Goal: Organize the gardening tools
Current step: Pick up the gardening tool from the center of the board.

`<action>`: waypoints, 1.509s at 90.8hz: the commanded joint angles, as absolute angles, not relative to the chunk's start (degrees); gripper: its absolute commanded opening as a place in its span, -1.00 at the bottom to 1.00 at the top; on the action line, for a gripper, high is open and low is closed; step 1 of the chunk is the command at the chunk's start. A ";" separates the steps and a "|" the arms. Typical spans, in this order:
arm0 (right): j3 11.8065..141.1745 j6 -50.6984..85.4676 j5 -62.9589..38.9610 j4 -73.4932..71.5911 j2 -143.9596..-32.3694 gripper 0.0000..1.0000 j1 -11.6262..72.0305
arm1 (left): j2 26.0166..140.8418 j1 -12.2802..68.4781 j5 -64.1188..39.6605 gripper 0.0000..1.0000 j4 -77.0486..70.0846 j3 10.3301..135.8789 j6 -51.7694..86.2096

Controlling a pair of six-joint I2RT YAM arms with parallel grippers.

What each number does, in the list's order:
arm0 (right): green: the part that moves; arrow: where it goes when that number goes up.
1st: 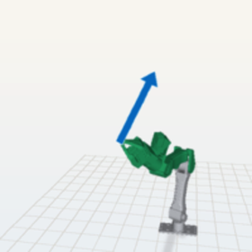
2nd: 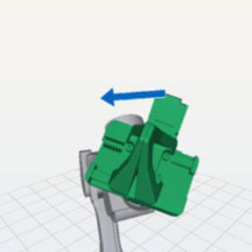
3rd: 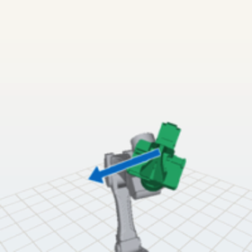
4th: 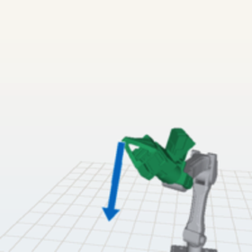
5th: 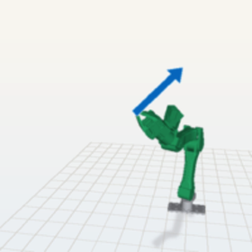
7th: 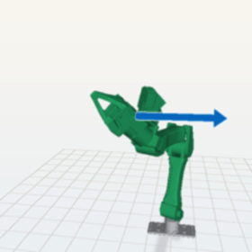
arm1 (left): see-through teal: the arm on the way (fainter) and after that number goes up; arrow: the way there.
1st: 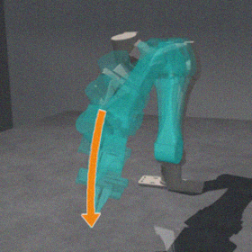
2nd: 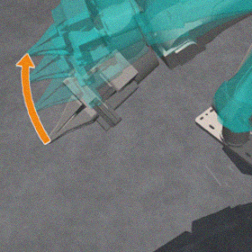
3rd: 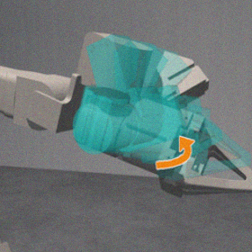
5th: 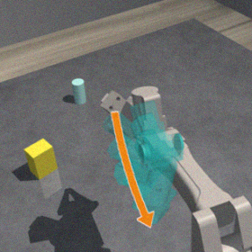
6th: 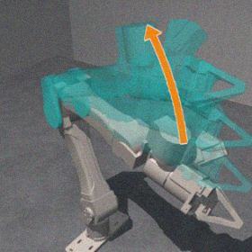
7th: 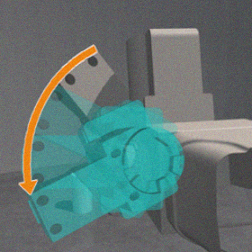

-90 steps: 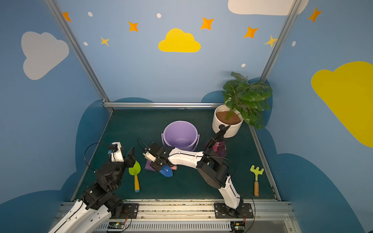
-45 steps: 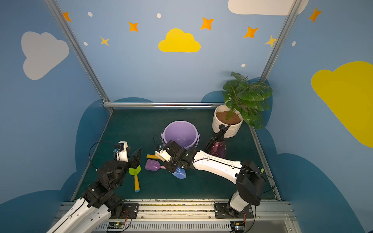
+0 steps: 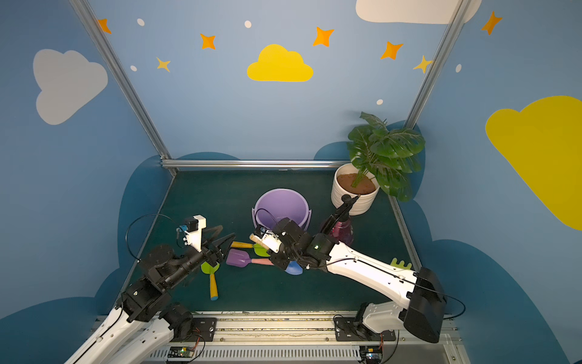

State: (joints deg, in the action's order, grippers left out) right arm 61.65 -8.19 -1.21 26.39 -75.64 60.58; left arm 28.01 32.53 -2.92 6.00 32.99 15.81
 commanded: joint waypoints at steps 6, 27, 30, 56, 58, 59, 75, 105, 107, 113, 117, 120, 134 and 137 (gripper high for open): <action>59.41 -13.55 -2.98 23.74 -69.81 -0.85 60.85 | 29.58 32.00 -12.60 0.39 7.15 36.83 20.61; 56.23 -19.77 -4.73 18.37 -64.77 -0.84 61.55 | 31.85 31.87 -20.04 0.41 5.82 38.44 24.53; 56.12 -20.10 -4.74 18.01 -64.22 -0.84 61.70 | 32.56 31.79 -20.71 0.42 5.74 38.69 25.25; 57.03 -26.04 -4.14 16.00 -64.12 -0.89 63.23 | 38.60 31.77 -29.37 0.22 3.61 40.67 27.98; 57.24 -26.24 -4.13 16.06 -64.33 -0.88 63.27 | 38.87 31.81 -29.89 0.20 3.43 40.69 28.09; 57.36 -26.35 -4.13 16.03 -64.42 -0.88 63.28 | 39.08 31.81 -30.10 0.19 3.38 40.69 28.11; 58.66 -27.86 -4.22 15.86 -66.02 -0.88 63.48 | 40.55 31.72 -32.27 -0.10 2.99 40.67 28.33; 58.99 -28.44 -3.58 15.66 -66.93 -0.87 63.50 | 41.05 31.76 -32.43 -0.66 2.98 40.37 27.47; 58.98 -28.40 -3.60 15.71 -66.90 -0.87 63.49 | 41.22 31.74 -32.45 -0.71 2.99 40.35 27.37; 59.02 -28.00 -3.49 15.66 -66.88 -0.86 63.52 | 41.58 31.64 -32.11 -0.91 3.12 40.31 26.93; 59.12 -27.17 -2.87 15.65 -66.80 -0.80 63.48 | 41.61 31.57 -31.40 -0.94 3.18 40.26 26.64; 59.15 -25.83 -1.86 15.57 -66.75 -0.71 63.48 | 41.51 31.52 -30.78 -0.95 3.17 40.18 26.48; 60.31 -14.33 -0.01 17.68 -66.33 -0.23 62.07 | 39.52 29.12 -29.09 -0.95 1.23 38.53 26.49; 60.91 -10.79 -0.54 18.58 -66.43 -0.11 60.94 | 39.10 27.88 -29.43 -0.95 0.50 37.95 26.75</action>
